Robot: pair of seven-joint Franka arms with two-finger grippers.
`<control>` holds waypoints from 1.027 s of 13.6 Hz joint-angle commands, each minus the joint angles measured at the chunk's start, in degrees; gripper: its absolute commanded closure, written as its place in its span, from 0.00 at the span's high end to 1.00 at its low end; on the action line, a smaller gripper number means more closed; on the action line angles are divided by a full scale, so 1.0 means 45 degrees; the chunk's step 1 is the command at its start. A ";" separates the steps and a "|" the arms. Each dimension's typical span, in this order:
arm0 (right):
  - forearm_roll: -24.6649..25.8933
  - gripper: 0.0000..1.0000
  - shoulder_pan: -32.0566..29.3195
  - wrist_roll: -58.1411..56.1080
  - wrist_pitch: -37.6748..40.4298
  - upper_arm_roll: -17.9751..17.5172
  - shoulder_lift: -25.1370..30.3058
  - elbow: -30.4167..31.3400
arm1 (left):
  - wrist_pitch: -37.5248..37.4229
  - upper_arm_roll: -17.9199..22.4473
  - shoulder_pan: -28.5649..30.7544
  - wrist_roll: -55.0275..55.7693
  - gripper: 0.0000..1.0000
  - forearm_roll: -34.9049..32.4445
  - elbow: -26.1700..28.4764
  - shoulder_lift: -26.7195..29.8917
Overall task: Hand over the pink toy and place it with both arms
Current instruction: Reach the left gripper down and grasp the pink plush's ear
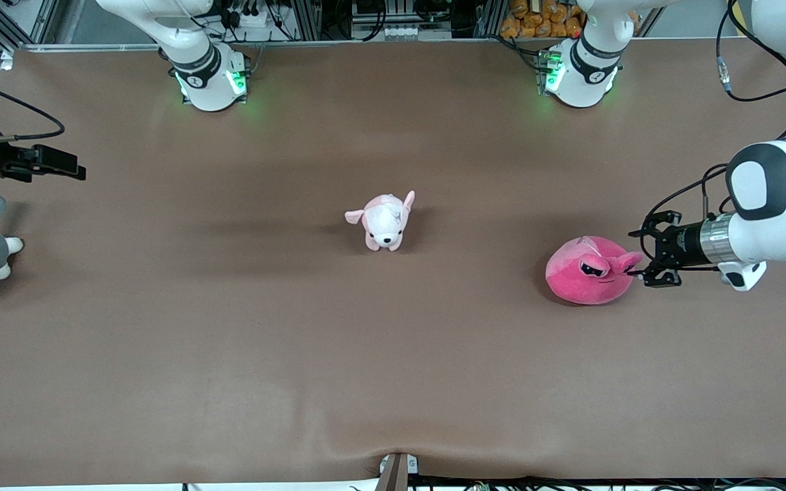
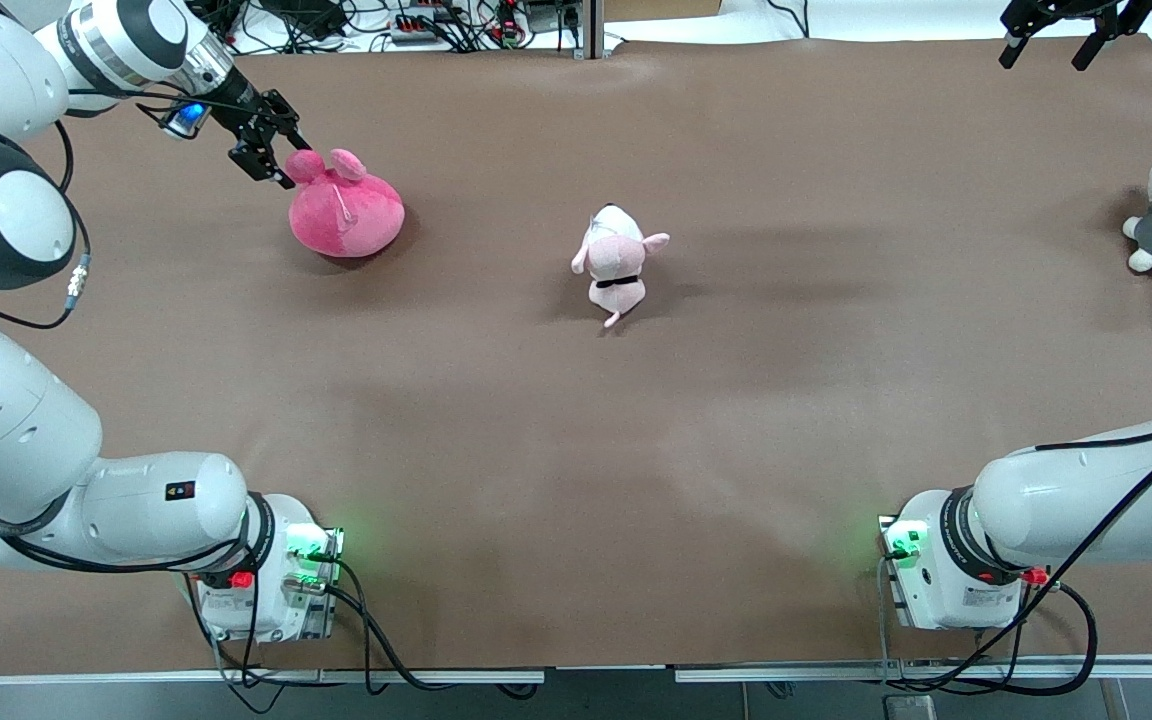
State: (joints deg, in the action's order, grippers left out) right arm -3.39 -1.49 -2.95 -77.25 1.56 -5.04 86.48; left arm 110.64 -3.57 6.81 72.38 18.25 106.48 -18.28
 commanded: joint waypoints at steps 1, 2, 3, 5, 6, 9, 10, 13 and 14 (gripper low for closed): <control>-0.0047 1.00 -0.0021 0.0109 -0.0098 -0.0074 -0.0090 -0.0253 | 0.0003 -0.0007 -0.0028 0.0282 0.43 0.0318 -0.0264 -0.0255; -0.0047 1.00 -0.0002 0.0129 -0.0292 -0.0074 -0.0090 -0.0253 | 0.0003 -0.0007 -0.0028 0.0321 0.32 0.0377 -0.0264 -0.0236; -0.0028 1.00 0.0018 0.0129 -0.0352 -0.0074 -0.0071 -0.0273 | -0.0017 -0.0027 -0.0047 0.0341 0.20 0.0416 -0.0283 -0.0177; -0.0066 1.00 -0.0060 0.0129 -0.0353 -0.0093 -0.0071 -0.0292 | -0.0095 -0.0298 -0.0028 0.0671 0.00 0.0397 -0.0322 -0.0021; -0.0067 1.00 -0.0079 0.0129 -0.0353 -0.0093 -0.0070 -0.0293 | -0.0153 -0.0436 -0.0009 0.0983 0.00 0.0397 -0.0497 -0.0001; -0.0047 1.00 -0.0099 0.0129 -0.0353 -0.0093 -0.0070 -0.0293 | -0.0328 -0.0476 -0.0009 0.1298 0.00 0.0396 -0.0731 0.0096; -0.0066 1.00 -0.0157 0.0129 -0.0353 -0.0093 -0.0070 -0.0312 | -0.0542 -0.0476 -0.0028 0.1318 0.00 0.0397 -0.0868 0.0116; -0.0066 1.00 -0.0060 0.0148 -0.0411 -0.0093 -0.0090 -0.0293 | -0.1614 -0.0786 -0.0028 0.2309 0.00 0.0436 -0.1861 0.0136; -0.0067 1.00 -0.0060 0.0129 -0.0392 -0.0093 -0.0090 -0.0293 | -0.1908 -0.0905 -0.0047 0.2623 0.00 0.0436 -0.2194 0.0155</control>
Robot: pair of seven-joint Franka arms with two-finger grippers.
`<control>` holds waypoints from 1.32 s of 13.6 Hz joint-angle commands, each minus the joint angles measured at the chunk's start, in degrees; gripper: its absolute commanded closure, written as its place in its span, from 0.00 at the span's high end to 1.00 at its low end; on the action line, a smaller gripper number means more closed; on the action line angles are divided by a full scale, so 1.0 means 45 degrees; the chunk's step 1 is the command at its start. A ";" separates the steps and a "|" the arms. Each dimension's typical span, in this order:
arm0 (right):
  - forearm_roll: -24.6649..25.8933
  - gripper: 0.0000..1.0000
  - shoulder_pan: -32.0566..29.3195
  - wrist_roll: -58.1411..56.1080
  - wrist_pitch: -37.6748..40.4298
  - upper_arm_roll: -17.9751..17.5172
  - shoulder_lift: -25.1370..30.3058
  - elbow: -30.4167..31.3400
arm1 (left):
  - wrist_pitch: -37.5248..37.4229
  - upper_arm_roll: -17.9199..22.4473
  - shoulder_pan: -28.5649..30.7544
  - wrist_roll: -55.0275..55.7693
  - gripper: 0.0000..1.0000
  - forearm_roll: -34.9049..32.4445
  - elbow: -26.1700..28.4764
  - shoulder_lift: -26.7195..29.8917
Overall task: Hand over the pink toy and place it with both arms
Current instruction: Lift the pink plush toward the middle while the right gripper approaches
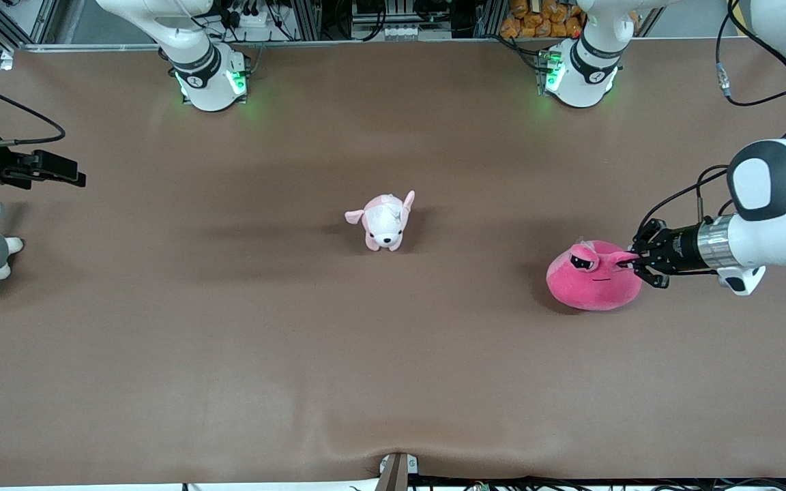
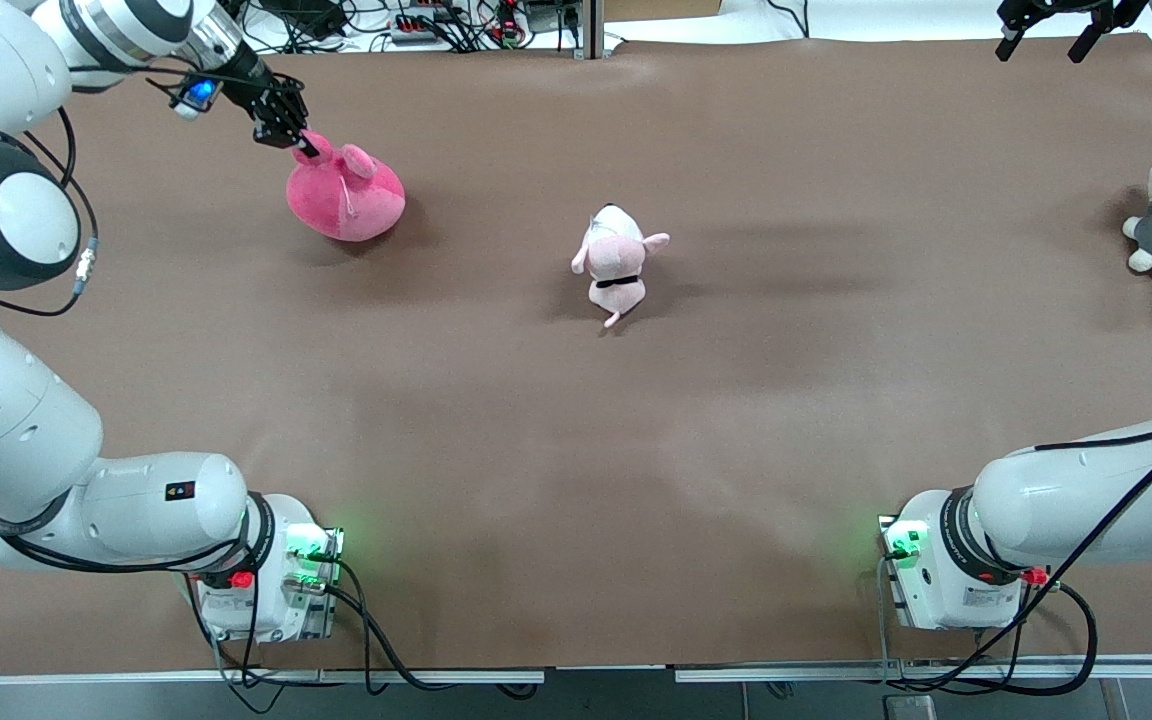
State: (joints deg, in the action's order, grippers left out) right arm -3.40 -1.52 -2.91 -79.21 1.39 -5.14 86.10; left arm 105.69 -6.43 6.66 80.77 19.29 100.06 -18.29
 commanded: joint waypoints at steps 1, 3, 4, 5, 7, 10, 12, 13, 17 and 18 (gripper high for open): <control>-0.0065 1.00 -0.0052 0.0120 0.0044 -0.0056 -0.0069 -0.0207 | -0.1159 -0.0484 0.0005 0.0858 0.00 0.0206 -0.1003 0.0177; -0.0065 1.00 -0.0033 0.0120 0.0024 -0.0056 -0.0069 -0.0207 | -0.1843 -0.0972 0.0005 0.1556 0.00 0.0303 -0.1685 0.0216; -0.0084 1.00 -0.0033 0.0120 -0.0072 -0.0056 -0.0069 -0.0207 | -0.1943 -0.1245 0.0005 0.2123 0.00 0.0303 -0.1998 0.0235; -0.0085 1.00 0.0025 0.0139 -0.0189 -0.0056 -0.0088 -0.0188 | -0.2002 -0.1615 0.0005 0.2728 0.00 0.0303 -0.2330 0.0236; -0.0104 1.00 0.0220 0.0275 -0.0230 -0.0075 -0.0264 -0.0188 | -0.2042 -0.2357 -0.0053 0.4191 0.00 0.0284 -0.2955 0.0216; -0.0241 1.00 0.0416 0.0998 -0.0503 -0.0075 -0.0400 -0.0188 | -0.2042 -0.3529 -0.0053 0.5718 0.00 0.0264 -0.3368 0.0235; -0.0241 1.00 0.0688 0.1037 -0.0503 -0.0075 -0.0595 -0.0188 | -0.2042 -0.4233 -0.0053 0.6596 0.00 0.0245 -0.3698 0.0236; -0.0260 1.00 0.0767 0.1038 -0.0503 -0.0075 -0.0654 -0.0207 | -0.2042 -0.4565 -0.0053 0.7084 0.00 0.0225 -0.3816 0.0236; -0.0786 1.00 0.0944 0.0960 -0.0542 -0.0075 -0.1045 -0.0227 | -0.1907 -0.5659 -0.0112 0.8959 0.00 0.0264 -0.4539 0.0158; -0.0826 1.00 0.1041 0.0824 -0.0620 -0.0094 -0.1084 -0.0227 | -0.1809 -0.5952 -0.0112 0.9254 0.00 0.0264 -0.4579 0.0138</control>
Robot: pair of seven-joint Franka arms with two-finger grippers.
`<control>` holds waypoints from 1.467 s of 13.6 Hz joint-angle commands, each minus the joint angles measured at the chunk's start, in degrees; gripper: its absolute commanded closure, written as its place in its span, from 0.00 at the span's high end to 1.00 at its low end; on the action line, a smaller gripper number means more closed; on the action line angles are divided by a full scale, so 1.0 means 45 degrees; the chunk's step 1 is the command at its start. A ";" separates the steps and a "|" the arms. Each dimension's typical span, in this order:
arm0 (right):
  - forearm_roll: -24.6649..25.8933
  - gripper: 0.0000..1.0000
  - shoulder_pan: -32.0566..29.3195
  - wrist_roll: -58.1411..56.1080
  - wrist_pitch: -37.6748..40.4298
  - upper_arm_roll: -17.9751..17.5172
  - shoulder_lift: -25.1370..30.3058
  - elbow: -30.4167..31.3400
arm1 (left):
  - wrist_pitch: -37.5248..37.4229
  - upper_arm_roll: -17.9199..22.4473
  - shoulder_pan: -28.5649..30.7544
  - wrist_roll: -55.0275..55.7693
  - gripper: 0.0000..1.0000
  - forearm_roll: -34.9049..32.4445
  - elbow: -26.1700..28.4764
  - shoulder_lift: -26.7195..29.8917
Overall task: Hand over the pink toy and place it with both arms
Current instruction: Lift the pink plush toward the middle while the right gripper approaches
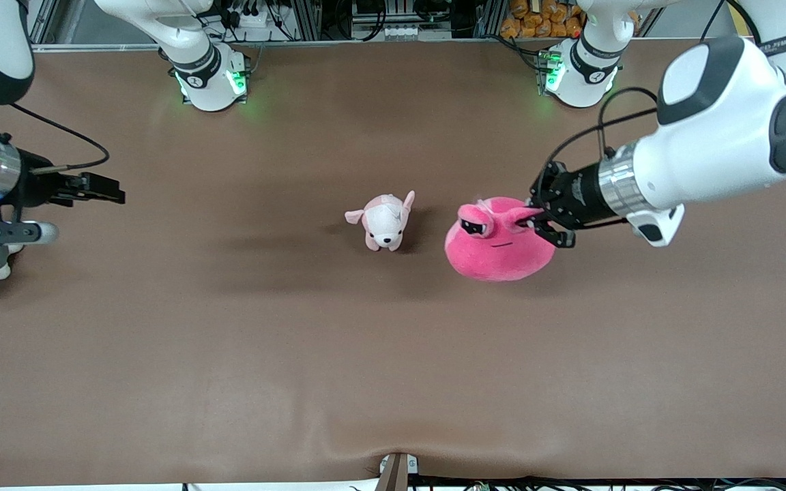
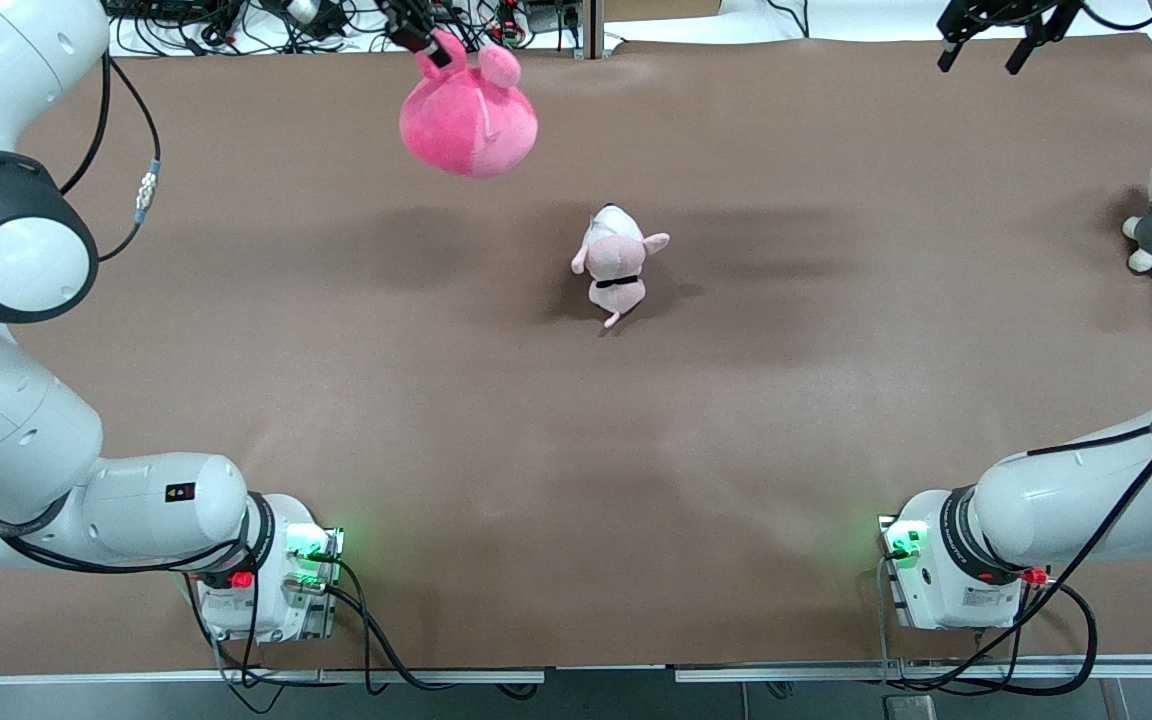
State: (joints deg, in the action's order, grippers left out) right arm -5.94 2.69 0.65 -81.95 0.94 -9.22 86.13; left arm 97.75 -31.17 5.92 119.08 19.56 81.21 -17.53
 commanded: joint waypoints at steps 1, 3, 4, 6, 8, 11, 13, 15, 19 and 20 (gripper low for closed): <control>-0.0263 1.00 0.0357 -0.0065 -0.0300 -0.0014 -0.0159 -0.0253 | 0.0034 -0.0689 0.0032 0.1055 0.00 0.0205 -0.0409 -0.0031; -0.0554 1.00 0.0748 -0.1075 -0.0867 -0.0014 -0.0159 -0.0312 | 0.0228 -0.0964 -0.0104 0.1641 0.00 0.0205 -0.0565 -0.0011; -0.1039 1.00 0.1001 -0.1817 -0.0908 -0.0014 -0.0159 -0.0312 | 0.0288 -0.1004 -0.0240 0.2030 0.00 0.0205 -0.0682 -0.0031; -0.2229 1.00 0.1257 -0.2292 -0.1646 -0.0014 -0.0178 -0.0312 | 0.0522 -0.1024 -0.0553 0.2501 0.00 0.0205 -0.0800 -0.0031; -0.3441 1.00 0.1762 -0.2933 -0.2584 0.0005 -0.0275 -0.0195 | 0.0523 -0.1024 -0.0807 0.2561 0.00 0.0205 -0.0800 -0.0031; -0.4149 1.00 0.2991 -0.4224 -0.4379 0.0005 -0.0393 -0.0234 | 0.0756 -0.0926 -0.1646 0.2503 0.00 0.0108 -0.0859 -0.0167; -0.4150 1.00 0.3986 -0.4227 -0.5105 0.0005 -0.0393 -0.0292 | 0.0854 -0.0926 -0.1823 0.2503 0.00 0.0107 -0.0917 -0.0304; -0.4111 1.00 0.4847 -0.4227 -0.5789 0.0005 -0.0393 -0.0254 | 0.1127 -0.0926 -0.1960 0.2522 0.00 0.0107 -0.0976 -0.0324; -0.4130 1.00 0.6098 -0.4032 -0.5675 0.0005 -0.0180 0.0039 | 0.1479 -0.0926 -0.2058 0.2542 0.00 0.0107 -0.0976 -0.0343; -0.4111 1.00 0.6449 -0.3857 -0.5675 0.0025 -0.0140 0.0078 | 0.1576 -0.0926 -0.2058 0.2561 0.00 0.0107 -0.0976 -0.0363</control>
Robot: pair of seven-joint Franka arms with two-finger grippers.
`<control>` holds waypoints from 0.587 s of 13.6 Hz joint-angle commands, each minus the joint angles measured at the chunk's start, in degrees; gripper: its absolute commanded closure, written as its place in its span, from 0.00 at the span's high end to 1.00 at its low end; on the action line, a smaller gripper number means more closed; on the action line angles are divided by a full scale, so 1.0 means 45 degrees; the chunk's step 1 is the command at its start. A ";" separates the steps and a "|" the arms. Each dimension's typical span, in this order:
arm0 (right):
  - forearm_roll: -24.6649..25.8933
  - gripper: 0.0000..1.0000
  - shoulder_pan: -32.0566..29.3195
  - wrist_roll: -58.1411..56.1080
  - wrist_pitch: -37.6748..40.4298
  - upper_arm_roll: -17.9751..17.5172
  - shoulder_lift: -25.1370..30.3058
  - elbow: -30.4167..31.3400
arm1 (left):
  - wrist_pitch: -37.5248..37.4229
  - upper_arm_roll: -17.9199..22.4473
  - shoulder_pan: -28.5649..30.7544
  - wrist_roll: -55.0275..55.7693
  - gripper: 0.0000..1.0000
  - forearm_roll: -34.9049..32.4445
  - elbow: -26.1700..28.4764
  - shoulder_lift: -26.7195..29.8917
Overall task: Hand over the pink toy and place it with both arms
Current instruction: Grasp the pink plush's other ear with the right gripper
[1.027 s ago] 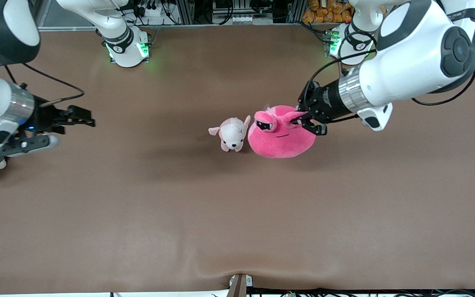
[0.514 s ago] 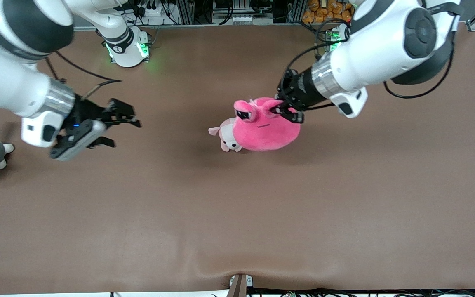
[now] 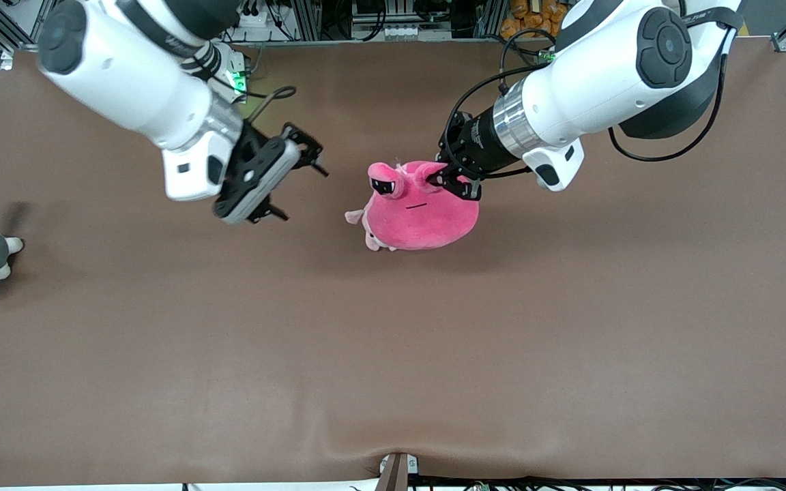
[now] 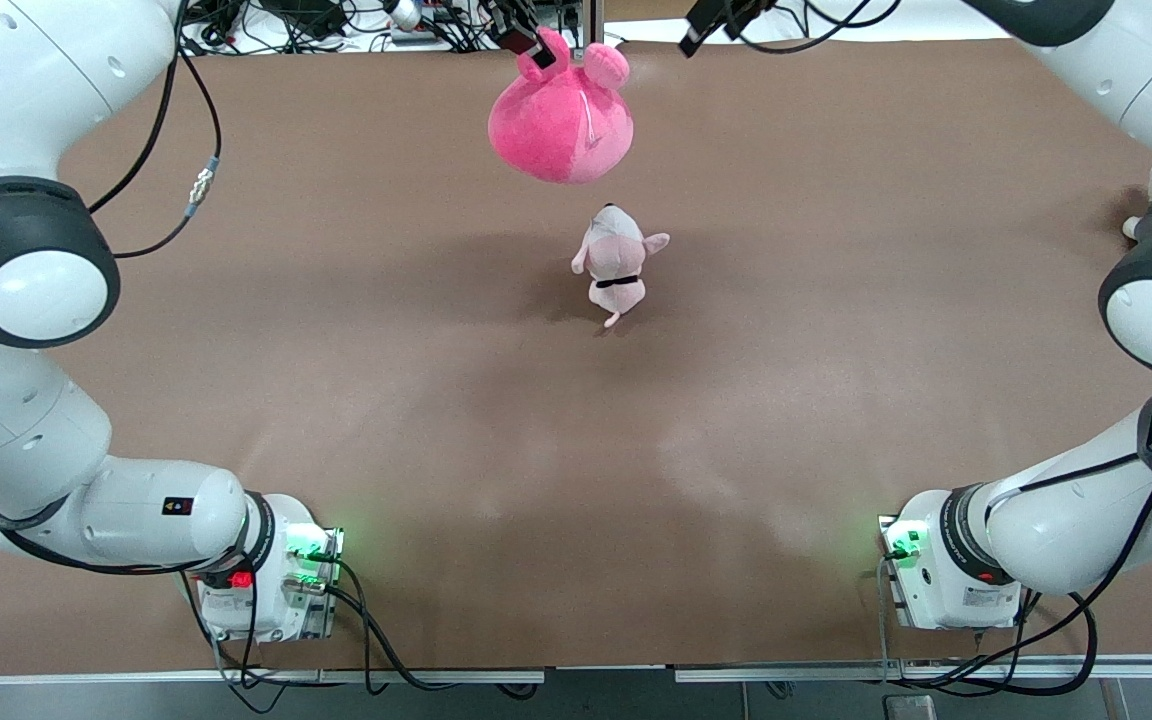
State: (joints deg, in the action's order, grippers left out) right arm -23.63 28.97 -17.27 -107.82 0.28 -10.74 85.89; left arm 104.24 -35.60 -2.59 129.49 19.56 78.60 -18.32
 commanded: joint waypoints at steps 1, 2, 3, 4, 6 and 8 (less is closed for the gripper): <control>-0.0140 1.00 0.0807 0.0339 0.0016 0.0173 0.0198 0.0112 | 0.0213 0.0060 -0.0167 0.0249 0.00 0.0126 -0.0397 -0.0225; -0.0120 1.00 0.0983 0.0457 -0.0081 0.0173 0.0179 0.0092 | 0.0214 0.0041 -0.0167 0.0249 0.00 0.0126 -0.0397 -0.0264; -0.0101 1.00 0.1081 0.0458 -0.0237 0.0173 0.0160 0.0092 | 0.0214 0.0040 -0.0186 0.0249 0.00 0.0107 -0.0397 -0.0265; -0.0101 1.00 0.1140 0.0458 -0.0413 0.0153 0.0140 0.0092 | 0.0214 0.0021 -0.0244 0.0326 0.00 0.0107 -0.0397 -0.0265; -0.0198 1.00 0.1432 0.0555 -0.0550 0.0153 0.0120 0.0092 | 0.0214 0.0080 -0.0362 0.0405 0.00 0.0107 -0.0397 -0.0245; -0.0101 1.00 0.1899 0.1100 -0.1192 0.0173 0.0062 0.0092 | 0.0349 0.0099 -0.0362 0.0696 0.00 0.0049 -0.0397 -0.0245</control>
State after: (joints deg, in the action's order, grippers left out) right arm -23.63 35.13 -14.75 -110.90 0.33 -10.72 85.94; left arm 105.27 -35.58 -3.37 130.50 19.56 78.59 -18.63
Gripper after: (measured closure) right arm 0.000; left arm 0.890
